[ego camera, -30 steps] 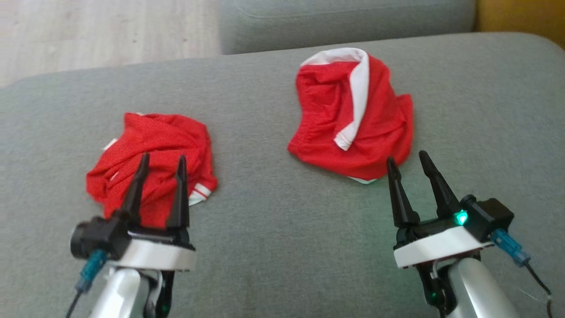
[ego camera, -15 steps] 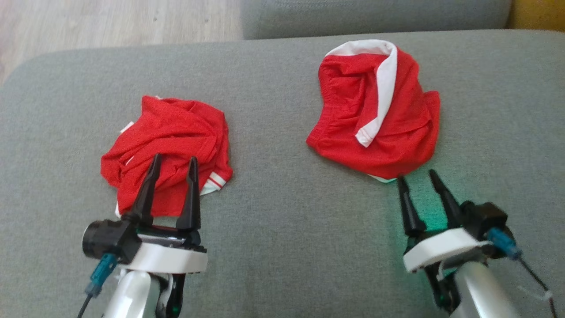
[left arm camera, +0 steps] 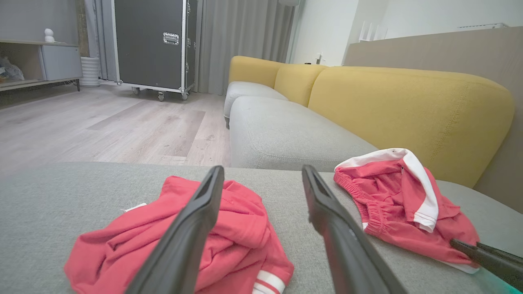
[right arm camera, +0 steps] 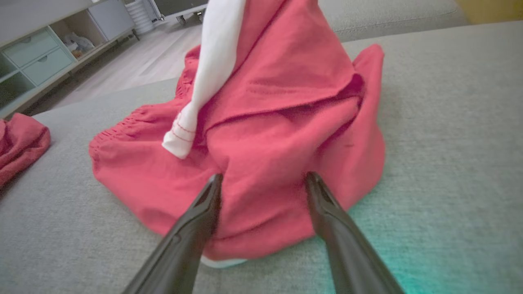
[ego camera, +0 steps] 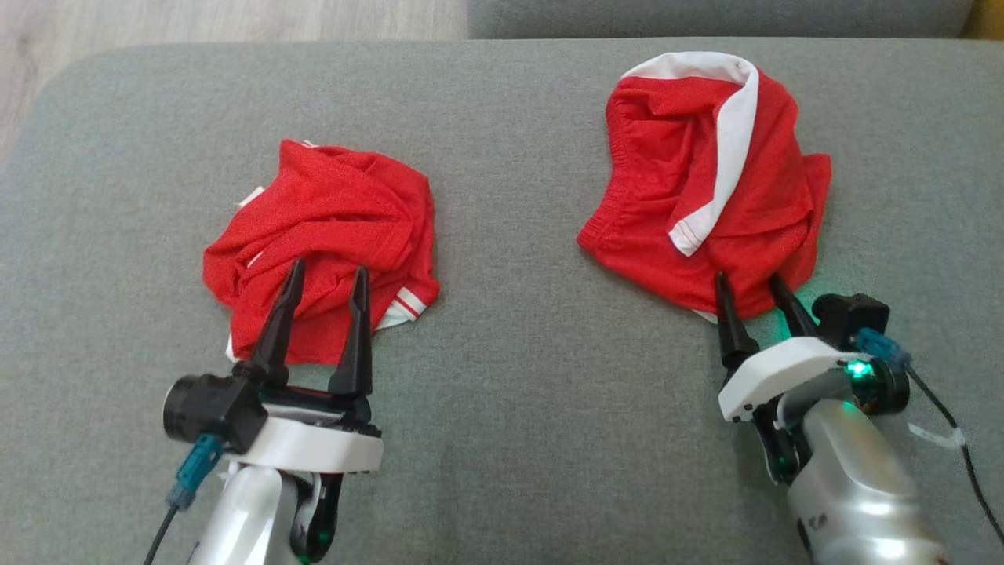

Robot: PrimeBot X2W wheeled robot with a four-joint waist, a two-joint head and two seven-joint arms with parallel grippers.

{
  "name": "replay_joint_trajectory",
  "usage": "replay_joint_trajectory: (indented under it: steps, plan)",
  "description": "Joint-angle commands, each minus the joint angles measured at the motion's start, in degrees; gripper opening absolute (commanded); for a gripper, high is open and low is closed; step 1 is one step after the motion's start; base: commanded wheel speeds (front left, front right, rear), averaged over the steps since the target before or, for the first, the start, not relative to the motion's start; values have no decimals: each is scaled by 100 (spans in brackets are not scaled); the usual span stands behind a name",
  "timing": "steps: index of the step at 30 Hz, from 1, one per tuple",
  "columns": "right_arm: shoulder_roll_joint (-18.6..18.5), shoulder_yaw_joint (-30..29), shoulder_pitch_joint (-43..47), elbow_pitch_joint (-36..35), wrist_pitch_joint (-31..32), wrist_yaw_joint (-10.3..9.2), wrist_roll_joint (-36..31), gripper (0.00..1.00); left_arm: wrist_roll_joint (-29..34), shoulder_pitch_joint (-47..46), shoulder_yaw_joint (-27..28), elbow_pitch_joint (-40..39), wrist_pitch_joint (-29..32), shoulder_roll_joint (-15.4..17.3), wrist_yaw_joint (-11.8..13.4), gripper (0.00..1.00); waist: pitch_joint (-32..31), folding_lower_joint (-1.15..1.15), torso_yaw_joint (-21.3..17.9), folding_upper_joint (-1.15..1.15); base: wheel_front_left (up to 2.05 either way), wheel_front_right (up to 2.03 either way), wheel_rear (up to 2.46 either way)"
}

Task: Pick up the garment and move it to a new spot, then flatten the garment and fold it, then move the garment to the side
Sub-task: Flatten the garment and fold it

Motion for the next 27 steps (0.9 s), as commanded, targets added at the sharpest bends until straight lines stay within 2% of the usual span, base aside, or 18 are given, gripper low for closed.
replay_joint_trajectory:
  steps: [1,3,5,6,7,10,14,20,27]
  plan:
    - [-11,128,-182,-47,-46,-4,-42,100,70,-231,222,-165,-54,15,-7,100,-10,-1,11,0,0,0,0]
    - [-11,140,-327,221,-48,-4,-93,98,87,-229,243,-159,-54,7,-14,100,-19,-1,18,0,0,0,0]
    - [-11,73,-444,416,-53,-4,-210,67,107,-218,268,-155,-54,1,-20,100,-38,-1,9,0,0,0,0]
    - [-11,37,-484,489,-56,-4,-222,22,119,-209,279,-155,-54,-3,-22,100,-49,-1,2,0,0,0,0]
    - [-11,14,-515,538,-58,-4,-240,0,129,-196,293,-158,-54,-6,-24,100,-66,-1,-11,0,0,0,0]
    - [-11,-68,-519,380,-62,-4,-338,0,152,-137,340,-159,-54,-18,-29,100,-138,-1,-67,0,0,0,0]
    - [-11,-148,-310,-176,-63,-4,-637,0,155,-44,406,-170,-54,-36,-32,100,-275,-1,-185,0,0,0,0]
    - [-11,-109,228,-1263,-63,-4,-1394,0,137,131,536,-218,-54,-62,-36,100,-576,-1,-431,0,0,0,0]
    - [-11,-659,684,-2496,-6,-4,-2485,0,93,319,631,-284,-54,-86,-37,100,-832,-1,-640,0,0,0,0]
